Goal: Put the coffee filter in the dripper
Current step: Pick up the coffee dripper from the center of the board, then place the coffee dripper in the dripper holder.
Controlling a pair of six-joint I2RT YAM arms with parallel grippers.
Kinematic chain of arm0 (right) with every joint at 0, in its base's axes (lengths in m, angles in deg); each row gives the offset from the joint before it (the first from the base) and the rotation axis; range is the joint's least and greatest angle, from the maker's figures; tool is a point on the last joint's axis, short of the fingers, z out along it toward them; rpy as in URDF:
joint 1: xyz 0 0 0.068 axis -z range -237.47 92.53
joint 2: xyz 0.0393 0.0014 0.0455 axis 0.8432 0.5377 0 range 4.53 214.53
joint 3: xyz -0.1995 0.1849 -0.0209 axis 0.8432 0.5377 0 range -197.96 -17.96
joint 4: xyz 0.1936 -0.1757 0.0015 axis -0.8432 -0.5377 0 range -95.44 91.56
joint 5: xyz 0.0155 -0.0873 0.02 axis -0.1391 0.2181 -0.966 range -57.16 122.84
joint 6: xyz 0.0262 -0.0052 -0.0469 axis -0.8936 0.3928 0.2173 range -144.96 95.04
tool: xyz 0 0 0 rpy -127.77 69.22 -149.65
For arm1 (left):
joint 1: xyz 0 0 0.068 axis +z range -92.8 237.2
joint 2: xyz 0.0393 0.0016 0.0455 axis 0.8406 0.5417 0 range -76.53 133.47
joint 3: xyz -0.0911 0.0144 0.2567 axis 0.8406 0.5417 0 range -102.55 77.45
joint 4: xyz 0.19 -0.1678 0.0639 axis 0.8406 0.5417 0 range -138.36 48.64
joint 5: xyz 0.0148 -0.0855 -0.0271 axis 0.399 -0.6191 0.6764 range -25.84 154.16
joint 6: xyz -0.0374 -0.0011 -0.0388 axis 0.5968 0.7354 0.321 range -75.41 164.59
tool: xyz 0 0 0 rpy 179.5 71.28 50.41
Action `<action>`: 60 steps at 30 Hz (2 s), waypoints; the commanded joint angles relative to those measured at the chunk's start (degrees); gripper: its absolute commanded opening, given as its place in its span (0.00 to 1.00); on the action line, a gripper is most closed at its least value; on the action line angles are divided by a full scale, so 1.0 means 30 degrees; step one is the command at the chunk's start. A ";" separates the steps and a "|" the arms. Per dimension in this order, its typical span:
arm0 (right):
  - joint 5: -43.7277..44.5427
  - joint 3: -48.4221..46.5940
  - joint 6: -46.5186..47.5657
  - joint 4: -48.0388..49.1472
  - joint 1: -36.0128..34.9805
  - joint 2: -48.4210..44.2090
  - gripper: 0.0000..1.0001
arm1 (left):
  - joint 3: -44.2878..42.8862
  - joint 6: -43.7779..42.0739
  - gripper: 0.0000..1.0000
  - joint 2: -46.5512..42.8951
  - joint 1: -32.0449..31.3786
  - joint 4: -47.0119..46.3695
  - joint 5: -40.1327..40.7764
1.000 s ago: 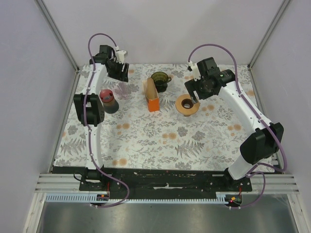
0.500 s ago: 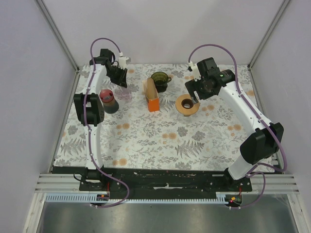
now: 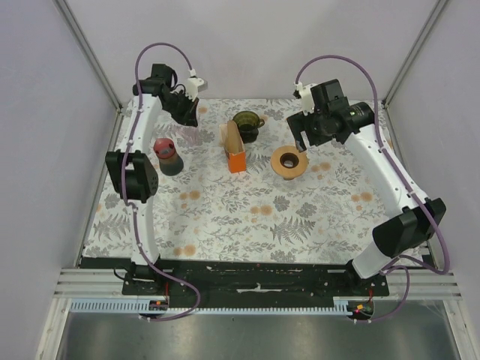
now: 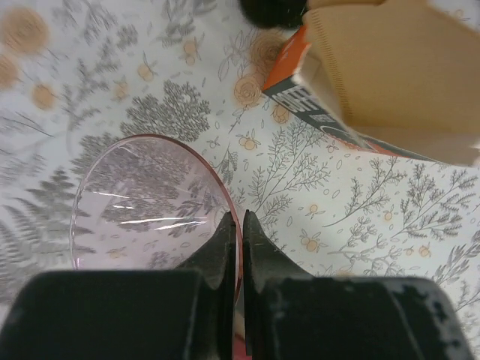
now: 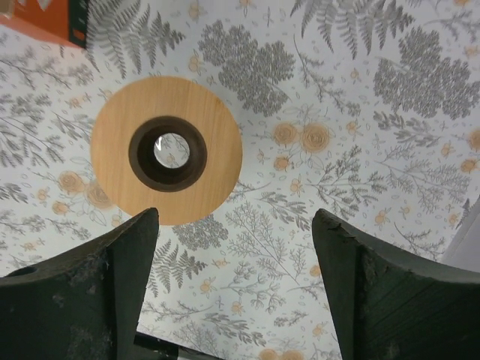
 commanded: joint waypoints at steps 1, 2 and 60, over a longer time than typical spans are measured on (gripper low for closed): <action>-0.1383 -0.2483 -0.0551 0.0562 0.0031 -0.1327 0.90 | -0.0065 -0.5102 0.02 -0.5528 -0.0677 0.0516 0.0189; -0.1968 -0.2719 -0.0609 0.0709 0.0031 -0.1414 0.90 | 0.0315 -0.6537 0.02 -0.6318 -0.0765 0.1101 0.0131; -0.4579 -0.5213 -0.0728 -0.0516 -0.0383 0.1749 0.00 | 1.7253 0.1869 0.91 -2.1915 -0.9965 -1.0555 0.5343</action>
